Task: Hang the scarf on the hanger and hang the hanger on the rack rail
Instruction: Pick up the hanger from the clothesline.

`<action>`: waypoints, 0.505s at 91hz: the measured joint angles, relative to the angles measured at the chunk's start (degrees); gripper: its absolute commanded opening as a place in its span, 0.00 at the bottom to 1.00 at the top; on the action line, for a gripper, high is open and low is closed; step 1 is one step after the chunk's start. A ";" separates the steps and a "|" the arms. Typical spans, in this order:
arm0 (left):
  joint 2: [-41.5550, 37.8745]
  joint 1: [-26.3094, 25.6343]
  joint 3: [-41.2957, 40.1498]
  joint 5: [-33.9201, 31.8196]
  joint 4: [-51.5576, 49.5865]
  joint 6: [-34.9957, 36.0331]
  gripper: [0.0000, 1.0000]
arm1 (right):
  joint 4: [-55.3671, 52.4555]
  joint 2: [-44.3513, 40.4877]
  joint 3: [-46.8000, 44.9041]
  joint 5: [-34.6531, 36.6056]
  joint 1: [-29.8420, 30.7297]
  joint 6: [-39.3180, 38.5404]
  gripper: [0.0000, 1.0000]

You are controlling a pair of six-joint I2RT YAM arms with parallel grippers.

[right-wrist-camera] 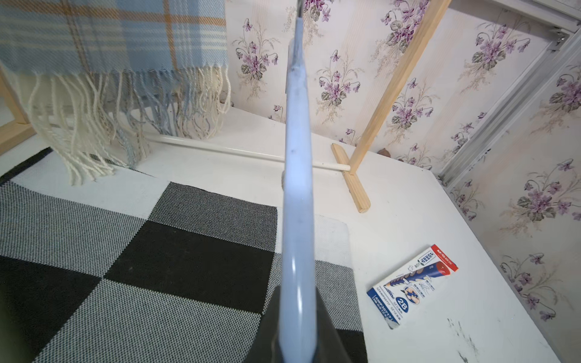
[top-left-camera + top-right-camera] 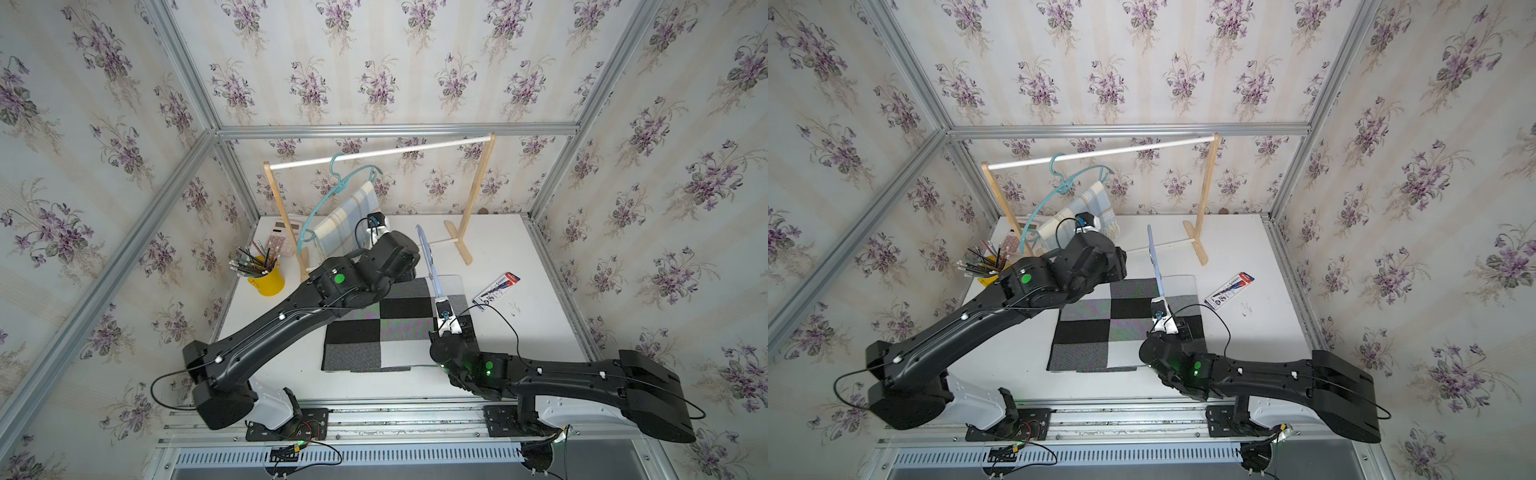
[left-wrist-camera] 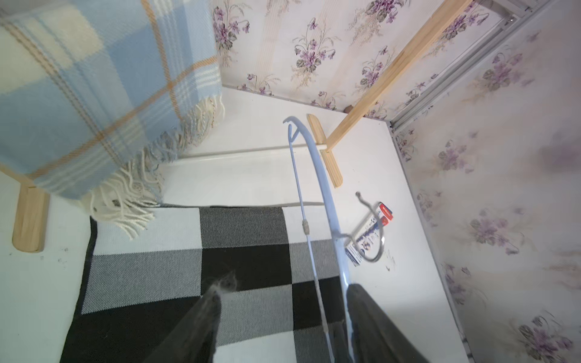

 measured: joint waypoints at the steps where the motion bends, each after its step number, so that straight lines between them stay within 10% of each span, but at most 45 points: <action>1: 0.81 -0.22 0.94 -0.57 -0.35 -0.02 0.66 | 0.33 0.33 0.00 0.11 0.00 0.00 0.00; 46: 24.87 -2.43 24.41 -6.69 -10.21 -1.75 0.45 | 5.95 4.83 0.02 2.03 0.02 -1.88 0.00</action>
